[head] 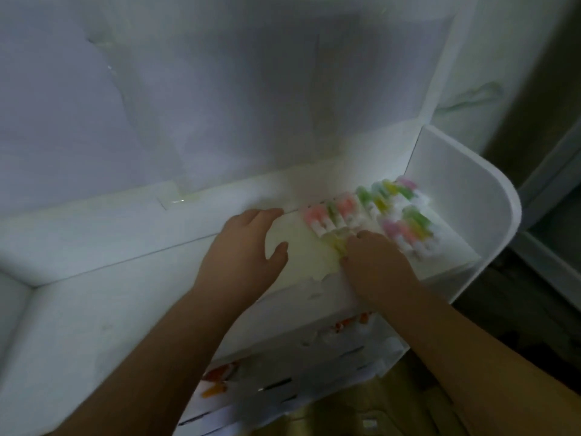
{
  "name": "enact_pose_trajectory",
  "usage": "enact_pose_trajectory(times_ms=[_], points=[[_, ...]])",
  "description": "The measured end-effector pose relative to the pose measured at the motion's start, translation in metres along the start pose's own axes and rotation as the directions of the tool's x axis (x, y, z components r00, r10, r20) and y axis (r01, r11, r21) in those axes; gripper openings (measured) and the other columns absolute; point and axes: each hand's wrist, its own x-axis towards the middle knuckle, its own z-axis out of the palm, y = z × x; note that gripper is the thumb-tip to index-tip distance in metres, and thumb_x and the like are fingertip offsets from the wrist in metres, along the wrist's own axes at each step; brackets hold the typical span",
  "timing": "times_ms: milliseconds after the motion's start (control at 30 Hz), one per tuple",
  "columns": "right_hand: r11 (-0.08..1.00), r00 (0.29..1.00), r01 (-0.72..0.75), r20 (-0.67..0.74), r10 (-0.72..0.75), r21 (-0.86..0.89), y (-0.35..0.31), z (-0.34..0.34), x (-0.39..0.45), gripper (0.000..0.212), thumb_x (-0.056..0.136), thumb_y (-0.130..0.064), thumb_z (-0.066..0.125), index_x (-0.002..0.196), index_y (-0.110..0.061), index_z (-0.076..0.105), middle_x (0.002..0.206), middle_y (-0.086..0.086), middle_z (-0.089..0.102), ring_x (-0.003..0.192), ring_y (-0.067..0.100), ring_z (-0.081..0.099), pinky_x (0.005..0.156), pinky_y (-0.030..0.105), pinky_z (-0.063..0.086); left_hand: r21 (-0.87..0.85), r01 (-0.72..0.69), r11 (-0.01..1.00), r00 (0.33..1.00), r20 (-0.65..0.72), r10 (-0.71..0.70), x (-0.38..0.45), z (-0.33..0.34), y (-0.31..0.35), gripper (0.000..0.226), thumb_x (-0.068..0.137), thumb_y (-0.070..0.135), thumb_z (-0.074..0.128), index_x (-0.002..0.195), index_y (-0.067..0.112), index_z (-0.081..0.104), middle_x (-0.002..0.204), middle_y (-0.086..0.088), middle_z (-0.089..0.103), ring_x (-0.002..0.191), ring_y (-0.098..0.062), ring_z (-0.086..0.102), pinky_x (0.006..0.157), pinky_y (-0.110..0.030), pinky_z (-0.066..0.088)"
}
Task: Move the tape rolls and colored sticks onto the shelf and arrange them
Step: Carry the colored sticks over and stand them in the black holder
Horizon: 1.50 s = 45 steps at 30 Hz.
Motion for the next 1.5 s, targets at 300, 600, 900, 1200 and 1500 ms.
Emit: enact_pose_trajectory(times_ms=[300, 600, 900, 1200, 1500], points=[[0.987, 0.998, 0.065, -0.019, -0.062, 0.145, 0.02, -0.015, -0.005, 0.021, 0.099, -0.035, 0.048, 0.098, -0.017, 0.059, 0.09, -0.004, 0.04, 0.084, 0.014, 0.042, 0.075, 0.027, 0.037, 0.098, 0.046, 0.994, 0.998, 0.042, -0.05, 0.026, 0.024, 0.018, 0.052, 0.092, 0.045, 0.056, 0.142, 0.032, 0.045, 0.138, 0.006, 0.052, 0.123, -0.016, 0.05, 0.098, -0.032, 0.044], [0.956, 0.987, 0.059, -0.158, -0.014, 0.286, 0.046, -0.023, -0.024, 0.021, 0.096, -0.035, 0.055, 0.102, -0.016, 0.065, 0.107, 0.003, 0.063, 0.111, 0.022, 0.056, 0.086, 0.031, 0.046, 0.082, 0.197, 0.977, 0.978, 0.059, -0.202, 0.084, 0.084, 0.04, 0.042, 0.09, 0.042, 0.052, 0.122, 0.014, 0.051, 0.121, -0.009, 0.051, 0.094, -0.029, 0.061, 0.079, -0.04, 0.055], [0.913, 0.993, 0.03, -0.116, 0.02, 0.408, 0.064, -0.034, -0.037, 0.027, 0.094, -0.039, 0.062, 0.115, -0.022, 0.065, 0.122, 0.004, 0.063, 0.112, 0.021, 0.058, 0.086, 0.029, 0.046, -0.092, 0.415, 0.905, 0.906, 0.135, -0.401, 0.099, 0.106, 0.035, 0.045, 0.085, 0.046, 0.056, 0.115, 0.016, 0.042, 0.105, -0.009, 0.059, 0.094, -0.033, 0.061, 0.085, -0.043, 0.053], [0.877, 0.994, 0.023, -0.106, 0.032, 0.479, 0.063, -0.041, -0.034, 0.021, 0.09, -0.043, 0.066, 0.095, -0.023, 0.067, 0.098, -0.009, 0.059, 0.084, 0.012, 0.06, 0.067, 0.022, 0.043, 0.028, 0.352, 0.936, 0.922, 0.159, -0.352, 0.088, 0.093, 0.019, 0.029, 0.091, 0.028, 0.056, 0.116, 0.017, 0.063, 0.109, -0.005, 0.065, 0.103, -0.026, 0.061, 0.081, -0.03, 0.045], [0.643, 0.993, 0.091, -0.12, 0.001, 0.761, 0.016, -0.041, -0.022, 0.009, 0.087, -0.032, 0.071, 0.095, -0.03, 0.07, 0.078, -0.015, 0.068, 0.072, -0.004, 0.063, 0.061, 0.007, 0.045, -0.316, 0.357, 0.879, 0.914, -0.077, -0.398, 0.025, 0.019, 0.005, 0.008, 0.083, 0.032, 0.072, 0.087, 0.026, 0.07, 0.077, 0.011, 0.069, 0.074, -0.007, 0.065, 0.071, -0.026, 0.051]])
